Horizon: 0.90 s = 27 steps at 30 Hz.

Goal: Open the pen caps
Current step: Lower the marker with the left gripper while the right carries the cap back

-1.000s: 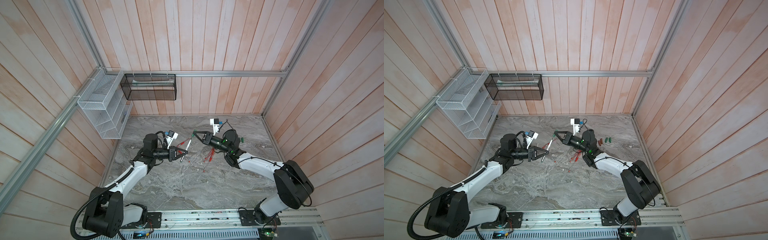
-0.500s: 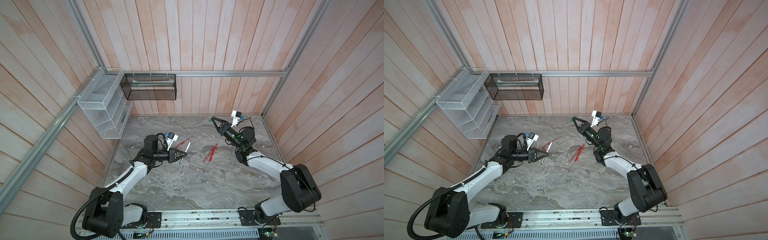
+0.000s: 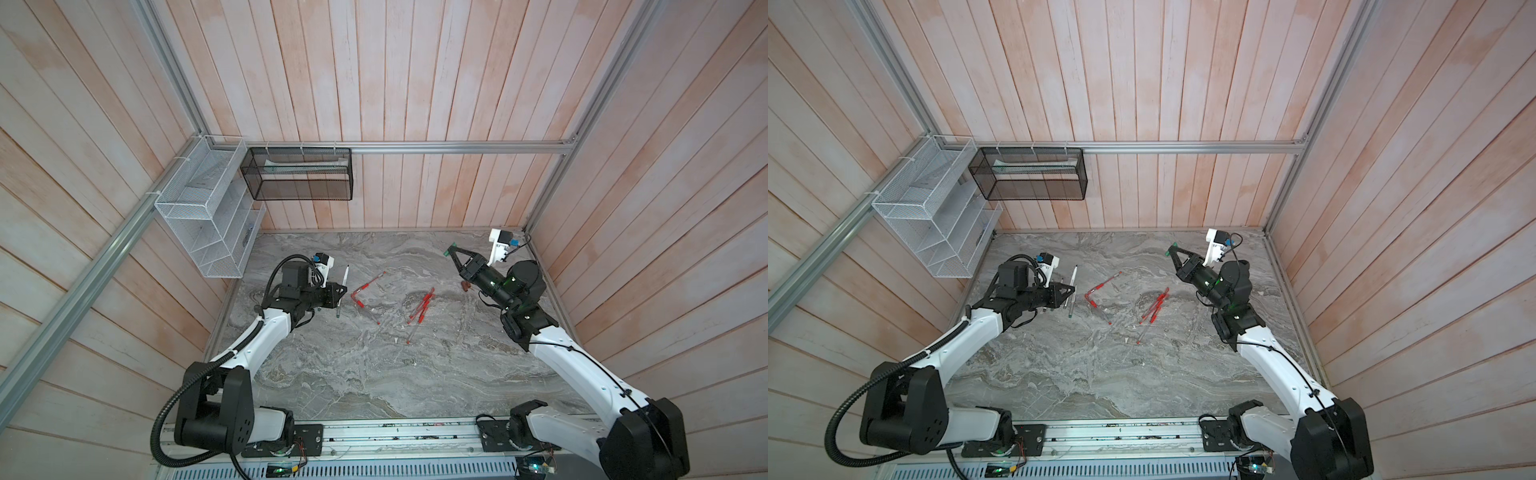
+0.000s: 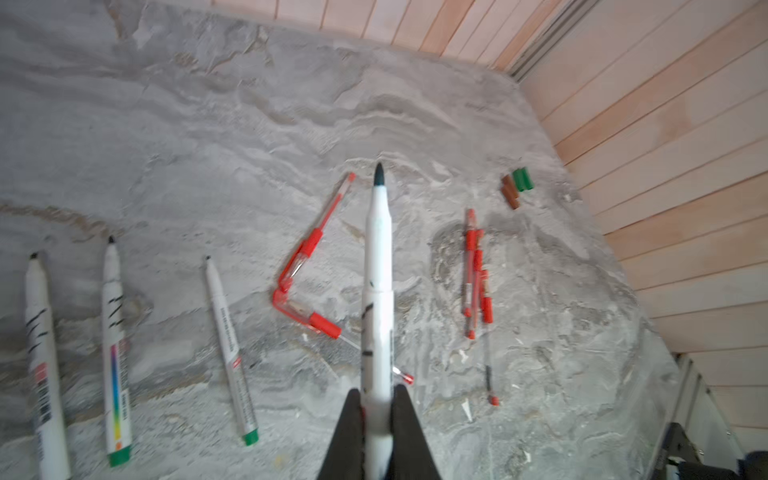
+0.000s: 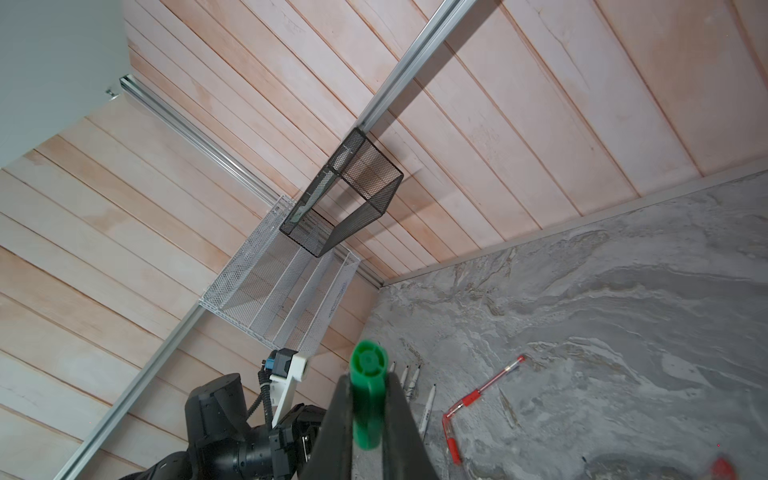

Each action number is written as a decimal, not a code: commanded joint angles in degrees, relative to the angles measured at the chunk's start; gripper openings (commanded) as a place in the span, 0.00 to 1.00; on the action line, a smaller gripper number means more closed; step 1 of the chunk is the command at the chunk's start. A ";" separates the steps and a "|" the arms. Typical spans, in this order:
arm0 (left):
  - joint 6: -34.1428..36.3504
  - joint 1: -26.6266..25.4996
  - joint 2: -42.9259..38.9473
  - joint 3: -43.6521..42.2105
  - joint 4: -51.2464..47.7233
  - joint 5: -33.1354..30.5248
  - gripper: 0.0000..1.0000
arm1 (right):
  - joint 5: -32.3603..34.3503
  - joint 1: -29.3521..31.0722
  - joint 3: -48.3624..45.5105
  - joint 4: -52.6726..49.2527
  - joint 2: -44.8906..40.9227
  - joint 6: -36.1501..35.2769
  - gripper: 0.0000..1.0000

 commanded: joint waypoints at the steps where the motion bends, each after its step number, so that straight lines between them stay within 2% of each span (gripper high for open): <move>1: 2.39 0.11 2.42 2.39 -3.25 -8.87 0.00 | 2.30 -0.49 1.20 -9.61 -4.40 -5.21 0.00; 9: -0.74 0.21 10.23 7.92 -6.54 -14.99 0.00 | 5.74 -1.87 -0.86 -18.93 -14.37 -9.48 0.00; 12: -1.21 0.20 13.14 9.36 -7.08 -15.19 0.00 | 6.95 -2.75 -1.61 -21.64 -17.37 -11.05 0.00; 18: -0.26 0.01 17.64 10.46 -7.69 -16.29 0.00 | 9.43 -3.57 -0.72 -28.58 -21.34 -14.79 0.00; 27: -0.15 -0.41 22.43 12.32 -8.65 -18.52 0.00 | 10.52 -3.94 -0.98 -30.84 -22.72 -16.76 0.00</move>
